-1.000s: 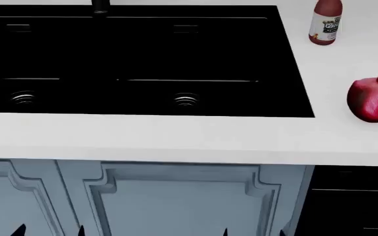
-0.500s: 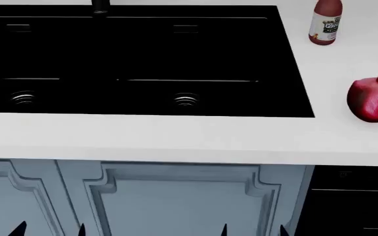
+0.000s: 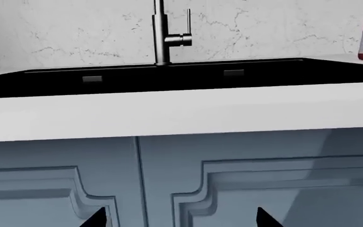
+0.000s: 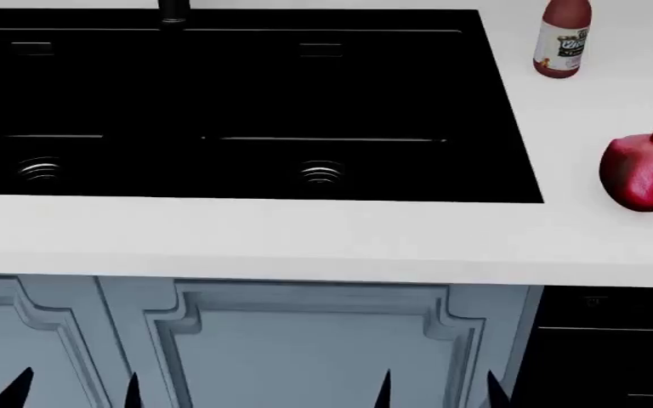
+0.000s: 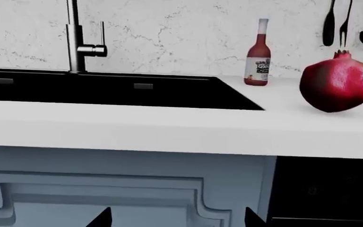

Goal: Pick the pomegranate from the counter and place it in the sink

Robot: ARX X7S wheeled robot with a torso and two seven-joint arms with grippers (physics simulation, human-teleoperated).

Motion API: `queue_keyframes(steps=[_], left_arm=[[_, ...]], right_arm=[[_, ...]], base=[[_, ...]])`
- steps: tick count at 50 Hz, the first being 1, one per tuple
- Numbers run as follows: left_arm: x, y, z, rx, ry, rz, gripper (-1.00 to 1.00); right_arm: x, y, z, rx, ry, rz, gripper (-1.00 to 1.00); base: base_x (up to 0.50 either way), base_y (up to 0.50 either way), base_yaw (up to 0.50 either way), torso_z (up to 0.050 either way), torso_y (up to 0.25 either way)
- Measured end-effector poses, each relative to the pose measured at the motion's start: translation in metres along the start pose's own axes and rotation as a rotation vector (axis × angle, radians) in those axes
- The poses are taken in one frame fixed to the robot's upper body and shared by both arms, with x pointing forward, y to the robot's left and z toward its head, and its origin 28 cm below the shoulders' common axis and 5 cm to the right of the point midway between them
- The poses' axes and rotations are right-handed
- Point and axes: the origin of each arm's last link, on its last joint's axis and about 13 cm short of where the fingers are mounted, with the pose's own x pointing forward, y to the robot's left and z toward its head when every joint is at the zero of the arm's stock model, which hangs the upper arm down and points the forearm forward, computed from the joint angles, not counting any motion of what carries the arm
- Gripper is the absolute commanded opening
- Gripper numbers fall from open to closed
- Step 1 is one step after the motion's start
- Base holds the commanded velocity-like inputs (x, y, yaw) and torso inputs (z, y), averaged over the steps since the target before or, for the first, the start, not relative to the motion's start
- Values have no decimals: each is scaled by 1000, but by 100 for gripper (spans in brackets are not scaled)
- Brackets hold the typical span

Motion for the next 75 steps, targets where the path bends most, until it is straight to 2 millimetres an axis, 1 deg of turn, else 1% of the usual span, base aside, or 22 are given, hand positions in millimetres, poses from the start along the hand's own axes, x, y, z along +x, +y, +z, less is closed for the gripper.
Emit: queue_keyframes(steps=[15, 26, 42, 62, 69, 75], left_arm=[[4, 4, 25, -1, 18, 36, 100], [6, 6, 42, -25, 13, 20, 100], [15, 14, 56, 15, -17, 47, 100], [31, 23, 70, 31, -30, 87, 100], [38, 27, 78, 35, -30, 91, 100], [54, 35, 103, 67, -82, 97, 100]], right_arm=[[0, -1, 25, 2, -50, 1, 100], [4, -3, 46, 15, -61, -47, 100], [10, -7, 67, -3, -57, -96, 100], [20, -12, 85, -14, -68, -84, 100], [24, -15, 93, -22, -71, -78, 100], [38, -19, 115, -43, -100, -56, 100]], base=[[0, 0, 0, 0, 0], [0, 0, 0, 0, 0], [0, 0, 0, 0, 0], [0, 0, 0, 0, 0], [0, 0, 0, 0, 0], [0, 0, 0, 0, 0]])
